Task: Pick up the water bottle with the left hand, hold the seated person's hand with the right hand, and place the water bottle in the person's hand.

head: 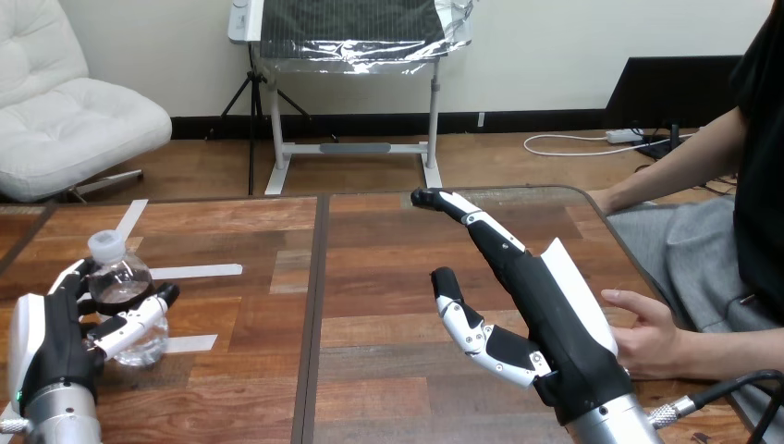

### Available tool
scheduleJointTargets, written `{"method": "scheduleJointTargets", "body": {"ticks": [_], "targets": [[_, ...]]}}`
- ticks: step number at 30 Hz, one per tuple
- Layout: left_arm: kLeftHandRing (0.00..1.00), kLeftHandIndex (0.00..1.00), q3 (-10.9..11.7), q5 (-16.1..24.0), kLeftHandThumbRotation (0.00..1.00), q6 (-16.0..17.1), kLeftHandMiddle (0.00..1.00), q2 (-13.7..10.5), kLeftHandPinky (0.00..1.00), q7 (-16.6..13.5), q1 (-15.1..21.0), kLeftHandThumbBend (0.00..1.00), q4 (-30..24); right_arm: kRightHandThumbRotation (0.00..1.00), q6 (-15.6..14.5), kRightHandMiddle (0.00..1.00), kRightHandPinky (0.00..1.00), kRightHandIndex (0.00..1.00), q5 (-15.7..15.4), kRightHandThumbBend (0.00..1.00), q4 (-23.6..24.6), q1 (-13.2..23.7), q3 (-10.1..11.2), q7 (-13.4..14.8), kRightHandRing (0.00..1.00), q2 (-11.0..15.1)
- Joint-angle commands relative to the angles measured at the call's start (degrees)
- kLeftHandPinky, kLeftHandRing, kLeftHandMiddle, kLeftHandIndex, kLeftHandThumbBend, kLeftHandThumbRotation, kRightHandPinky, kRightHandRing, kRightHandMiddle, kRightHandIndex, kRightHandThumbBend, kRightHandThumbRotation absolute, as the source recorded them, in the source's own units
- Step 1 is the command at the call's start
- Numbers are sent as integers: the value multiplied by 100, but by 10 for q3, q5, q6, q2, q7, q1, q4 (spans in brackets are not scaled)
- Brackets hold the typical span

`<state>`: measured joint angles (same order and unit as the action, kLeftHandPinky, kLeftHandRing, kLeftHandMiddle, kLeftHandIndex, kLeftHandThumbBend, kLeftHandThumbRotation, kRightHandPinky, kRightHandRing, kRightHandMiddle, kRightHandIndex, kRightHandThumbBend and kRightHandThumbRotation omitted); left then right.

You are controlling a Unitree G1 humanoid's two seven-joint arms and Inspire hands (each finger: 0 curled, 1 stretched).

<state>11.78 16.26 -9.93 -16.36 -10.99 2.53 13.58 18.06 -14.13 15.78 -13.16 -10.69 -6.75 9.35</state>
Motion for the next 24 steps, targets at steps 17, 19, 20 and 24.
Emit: {"method": "scheduleJointTargets", "body": {"ticks": [17,19,20,24], "targets": [[69,74,-18,15,1,29,72,-16,64,-27,35,63,13,0,18,87,96,82,17,0,10,40,10,-6,87,6],[69,74,-19,15,0,29,72,-16,64,-29,35,63,13,0,18,86,95,82,18,0,11,40,10,-7,86,6],[68,74,-20,16,0,29,72,-16,63,-29,34,63,12,0,19,86,94,82,17,0,10,40,10,-6,86,6],[68,74,-23,18,0,30,71,-16,63,-32,33,63,10,0,21,85,88,81,18,0,9,40,10,-7,84,5]]}}
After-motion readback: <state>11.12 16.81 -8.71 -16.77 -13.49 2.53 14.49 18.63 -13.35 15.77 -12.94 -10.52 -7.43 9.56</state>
